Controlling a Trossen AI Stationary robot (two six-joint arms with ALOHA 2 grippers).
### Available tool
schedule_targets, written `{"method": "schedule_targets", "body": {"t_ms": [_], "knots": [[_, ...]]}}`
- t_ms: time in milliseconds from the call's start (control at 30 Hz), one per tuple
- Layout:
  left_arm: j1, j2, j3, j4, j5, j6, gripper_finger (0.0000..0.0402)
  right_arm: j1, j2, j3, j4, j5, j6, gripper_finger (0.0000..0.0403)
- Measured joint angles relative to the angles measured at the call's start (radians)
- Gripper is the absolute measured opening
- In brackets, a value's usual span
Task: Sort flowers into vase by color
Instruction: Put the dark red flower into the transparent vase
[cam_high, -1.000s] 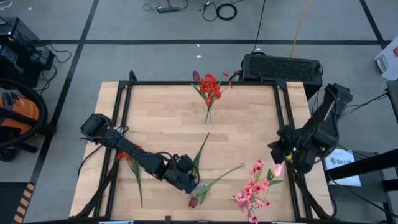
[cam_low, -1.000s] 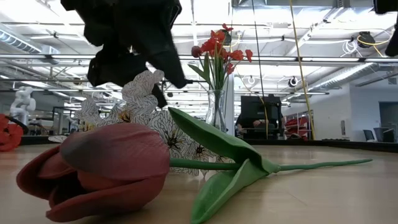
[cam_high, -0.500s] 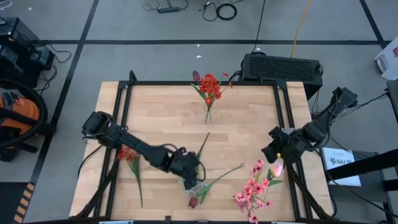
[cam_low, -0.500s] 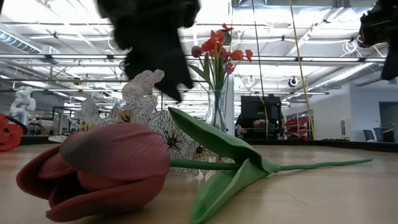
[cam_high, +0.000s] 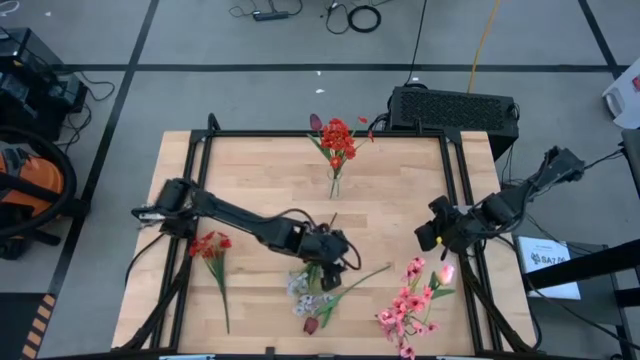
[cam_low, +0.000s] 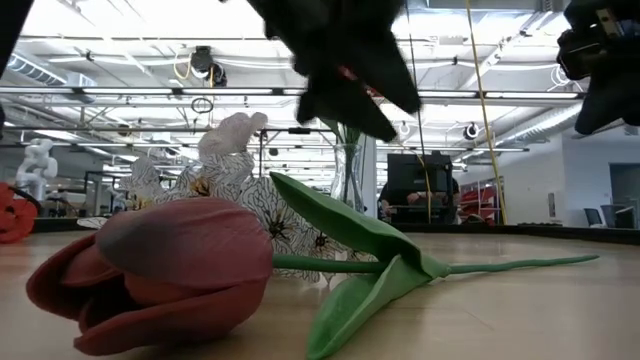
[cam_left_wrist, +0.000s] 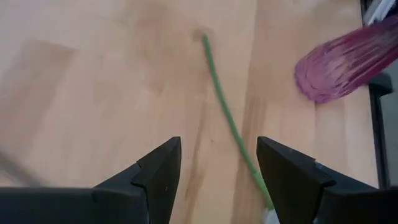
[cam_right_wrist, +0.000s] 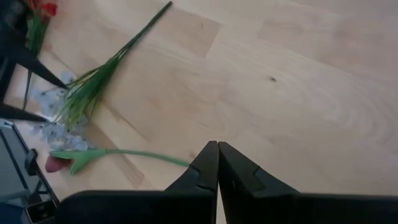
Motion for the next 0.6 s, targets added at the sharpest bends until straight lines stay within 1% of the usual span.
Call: {"method": "schedule_targets", "body": {"t_ms": [167,300,400,533,600], "knots": [[-0.028,0.135,0.128,-0.045,0.028,0.114,0.0216,-0.011,0.025,0.0,0.034,-0.005,-0.025,0.0001],[-0.044,0.195,0.224,-0.141,0.027,0.144,0.0216,-0.011,0.041,0.0,0.047,-0.008,-0.026,0.0001],[-0.051,0.225,0.263,-0.194,0.027,0.143,0.0216,-0.011,0.047,0.0,0.054,-0.008,-0.032,0.0001],[-0.078,0.244,0.287,-0.187,0.027,0.14,0.0216,-0.011,0.049,0.0,0.06,-0.009,-0.056,0.0001],[-0.094,0.253,0.287,-0.18,0.027,0.114,0.0216,-0.011,0.049,0.0,0.06,-0.009,-0.067,0.0001]]}}
